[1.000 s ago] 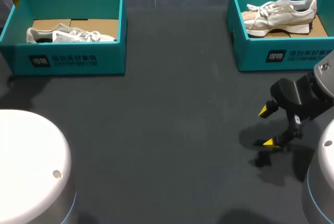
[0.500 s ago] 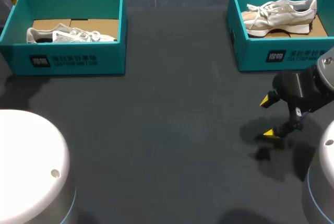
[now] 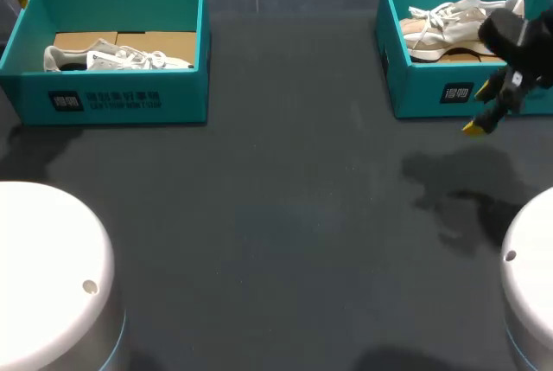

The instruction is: Take the shoe out of the shoebox, open the shoe tongue, remove and reinsert the insole, then place the shoe into the shoebox

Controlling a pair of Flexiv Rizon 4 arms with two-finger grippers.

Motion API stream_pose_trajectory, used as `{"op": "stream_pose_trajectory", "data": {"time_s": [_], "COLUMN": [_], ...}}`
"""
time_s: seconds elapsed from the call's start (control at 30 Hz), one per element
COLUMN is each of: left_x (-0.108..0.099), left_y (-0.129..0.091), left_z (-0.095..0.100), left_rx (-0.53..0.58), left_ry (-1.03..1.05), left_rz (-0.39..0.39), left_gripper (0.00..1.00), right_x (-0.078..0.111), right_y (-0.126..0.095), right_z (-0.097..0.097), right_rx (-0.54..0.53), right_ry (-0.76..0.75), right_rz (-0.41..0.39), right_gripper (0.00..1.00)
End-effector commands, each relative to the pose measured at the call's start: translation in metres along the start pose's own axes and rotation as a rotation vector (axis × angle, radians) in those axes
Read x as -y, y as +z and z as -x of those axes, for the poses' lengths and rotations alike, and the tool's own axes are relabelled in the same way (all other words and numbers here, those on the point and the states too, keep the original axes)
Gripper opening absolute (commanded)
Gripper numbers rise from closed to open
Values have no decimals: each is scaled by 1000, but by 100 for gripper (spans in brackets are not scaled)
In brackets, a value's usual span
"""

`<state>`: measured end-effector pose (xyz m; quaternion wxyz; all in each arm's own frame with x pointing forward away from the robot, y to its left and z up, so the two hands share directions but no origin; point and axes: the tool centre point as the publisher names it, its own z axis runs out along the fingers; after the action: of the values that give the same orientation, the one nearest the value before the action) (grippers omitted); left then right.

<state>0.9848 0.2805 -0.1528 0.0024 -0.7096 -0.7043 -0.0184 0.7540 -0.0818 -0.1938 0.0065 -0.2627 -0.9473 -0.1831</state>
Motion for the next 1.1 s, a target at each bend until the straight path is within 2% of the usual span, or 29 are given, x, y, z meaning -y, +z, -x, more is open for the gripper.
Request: {"op": "stream_pose_trajectory", "data": {"time_s": [0.03, 0.37, 0.4, 0.53, 0.57, 0.7, 0.77, 0.83, 0.87, 0.93, 0.97, 1.03, 1.1], "left_x": [1, 1, 1, 1, 1, 1, 1, 1, 1, 1, 1, 1, 1], "left_y": [-1, -1, -1, -1, -1, -1, -1, -1, -1, -1, -1, -1, -1], "left_z": [-1, -1, -1, -1, -1, -1, -1, -1, -1, -1, -1, -1, -1], "left_rx": [-2, -2, -2, -2, -2, -2, -2, -2, -2, -2, -2, -2, -2], "left_ry": [2, 2, 2, 2, 2, 2, 2, 2, 2, 2, 2, 2, 2], "left_rz": [1, 1, 1, 1, 1, 1, 1, 1, 1, 1, 1, 1, 1], "left_gripper": [100, 100, 100, 100, 100, 100, 100, 100, 100, 100, 100, 100, 100], "right_x": [-12, -12, -13, -22, -23, -23, -25, -27, -28, -29, -29, -24, -18], "right_y": [-18, -18, -17, -18, -20, -29, -36, -40, -43, -48, -50, -55, -60], "right_z": [25, 25, 29, 64, 80, 118, 144, 166, 176, 197, 208, 226, 242], "right_rx": [-1, -1, 4, 30, 41, 68, 61, 46, 39, 67, 64, 62, 91], "right_ry": [6, 6, 16, 141, 200, 316, 346, 414, 422, 489, 498, 587, 623], "right_rz": [-194, -194, -187, -187, -211, -240, -186, -233, -219, -296, -301, -346, -349], "right_gripper": [100, 100, 100, 100, 100, 100, 100, 100, 100, 100, 100, 100, 100]}}
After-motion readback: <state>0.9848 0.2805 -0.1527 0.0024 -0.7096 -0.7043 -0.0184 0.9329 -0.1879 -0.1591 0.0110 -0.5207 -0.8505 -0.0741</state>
